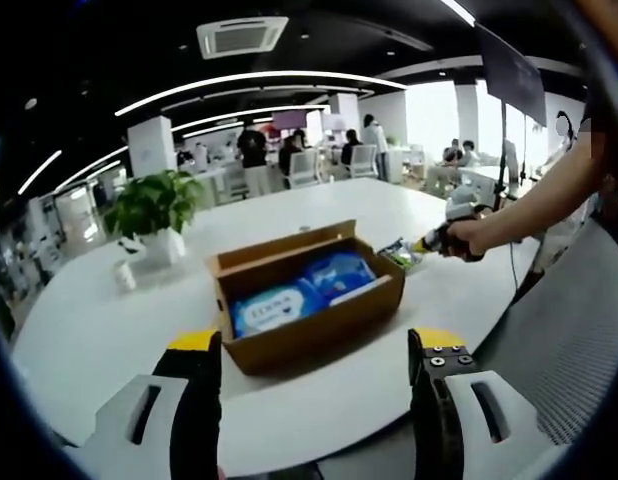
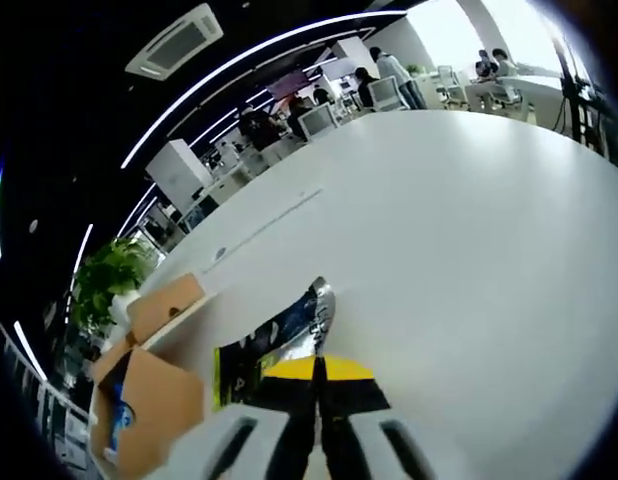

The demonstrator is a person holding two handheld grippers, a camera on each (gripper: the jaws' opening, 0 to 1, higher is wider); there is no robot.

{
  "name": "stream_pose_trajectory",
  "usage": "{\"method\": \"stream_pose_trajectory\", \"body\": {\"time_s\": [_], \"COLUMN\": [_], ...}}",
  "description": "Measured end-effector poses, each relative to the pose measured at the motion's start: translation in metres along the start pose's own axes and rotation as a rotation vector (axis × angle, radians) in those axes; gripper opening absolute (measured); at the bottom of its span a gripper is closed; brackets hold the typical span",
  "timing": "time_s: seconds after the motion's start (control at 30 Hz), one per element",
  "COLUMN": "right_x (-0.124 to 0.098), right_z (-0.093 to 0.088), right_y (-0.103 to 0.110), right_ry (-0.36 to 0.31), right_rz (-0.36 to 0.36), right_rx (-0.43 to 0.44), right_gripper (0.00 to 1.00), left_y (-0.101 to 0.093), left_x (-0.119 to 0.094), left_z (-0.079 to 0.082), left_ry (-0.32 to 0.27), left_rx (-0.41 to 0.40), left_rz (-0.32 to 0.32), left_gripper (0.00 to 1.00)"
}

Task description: Operate the shoe box by opening the lid, removing the specified soft item, and placing it in the target area until the item is outside and the box remains undamaged.

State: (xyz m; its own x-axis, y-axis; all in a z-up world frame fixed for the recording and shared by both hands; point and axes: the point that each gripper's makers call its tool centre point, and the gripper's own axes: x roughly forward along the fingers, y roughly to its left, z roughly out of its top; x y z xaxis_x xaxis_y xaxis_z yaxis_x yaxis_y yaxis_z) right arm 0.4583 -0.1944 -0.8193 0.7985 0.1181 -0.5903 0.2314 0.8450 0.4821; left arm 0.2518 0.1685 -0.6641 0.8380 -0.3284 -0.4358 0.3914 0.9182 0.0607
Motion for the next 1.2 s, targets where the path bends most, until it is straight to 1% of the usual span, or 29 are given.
{"method": "stream_pose_trajectory", "body": {"time_s": [0.1, 0.2, 0.23, 0.33, 0.4, 0.5, 0.6, 1.0, 1.07, 1.13, 1.17, 1.2], "right_x": [0.0036, 0.0054, 0.0063, 0.0071, 0.0071, 0.0070, 0.0061, 0.0097, 0.0099, 0.0102, 0.0102, 0.0101], "right_z": [-0.0036, -0.0047, -0.0056, -0.0083, -0.0086, -0.0083, -0.0066, -0.0086, -0.0081, -0.0083, -0.0090, -0.0079], "right_y": [0.0013, 0.0006, 0.0005, 0.0013, 0.0004, 0.0000, -0.0035, -0.0061, -0.0064, -0.0049, -0.0038, -0.0034], "right_ry": [0.014, 0.017, 0.023, 0.038, 0.039, 0.042, 0.048, 0.074, 0.077, 0.079, 0.092, 0.088], "right_rz": [0.005, 0.004, 0.006, 0.017, 0.015, 0.016, 0.011, 0.014, 0.013, 0.021, 0.032, 0.032], "right_rx": [-0.034, -0.043, -0.057, -0.064, -0.102, -0.117, -0.183, -0.229, -0.219, -0.226, -0.269, -0.290], "right_gripper": [0.00, 0.00, 0.00, 0.00, 0.00, 0.00, 0.00, 0.01, 0.01, 0.01, 0.01, 0.02], "left_y": [0.0009, 0.0010, 0.0013, 0.0020, 0.0028, 0.0030, 0.0029, 0.0033, 0.0033, 0.0036, 0.0039, 0.0040], "left_x": [-0.0001, -0.0004, -0.0005, -0.0009, -0.0010, -0.0010, -0.0009, -0.0017, -0.0017, -0.0016, -0.0016, -0.0017], "left_z": [-0.0001, -0.0002, 0.0000, 0.0002, 0.0008, 0.0009, 0.0011, 0.0020, 0.0023, 0.0027, 0.0028, 0.0029], "left_ry": [0.000, 0.001, 0.000, -0.001, -0.005, -0.006, -0.007, -0.014, -0.016, -0.018, -0.018, -0.020], "left_rx": [-0.002, -0.001, 0.000, 0.000, -0.002, -0.004, -0.002, -0.008, -0.008, -0.011, -0.011, -0.011], "left_rz": [0.004, 0.008, 0.010, 0.014, 0.018, 0.020, 0.019, 0.023, 0.023, 0.024, 0.024, 0.023], "left_gripper": [0.78, 0.78, 0.78, 0.78, 0.78, 0.78, 0.78, 0.78, 0.78, 0.78, 0.78, 0.78]}}
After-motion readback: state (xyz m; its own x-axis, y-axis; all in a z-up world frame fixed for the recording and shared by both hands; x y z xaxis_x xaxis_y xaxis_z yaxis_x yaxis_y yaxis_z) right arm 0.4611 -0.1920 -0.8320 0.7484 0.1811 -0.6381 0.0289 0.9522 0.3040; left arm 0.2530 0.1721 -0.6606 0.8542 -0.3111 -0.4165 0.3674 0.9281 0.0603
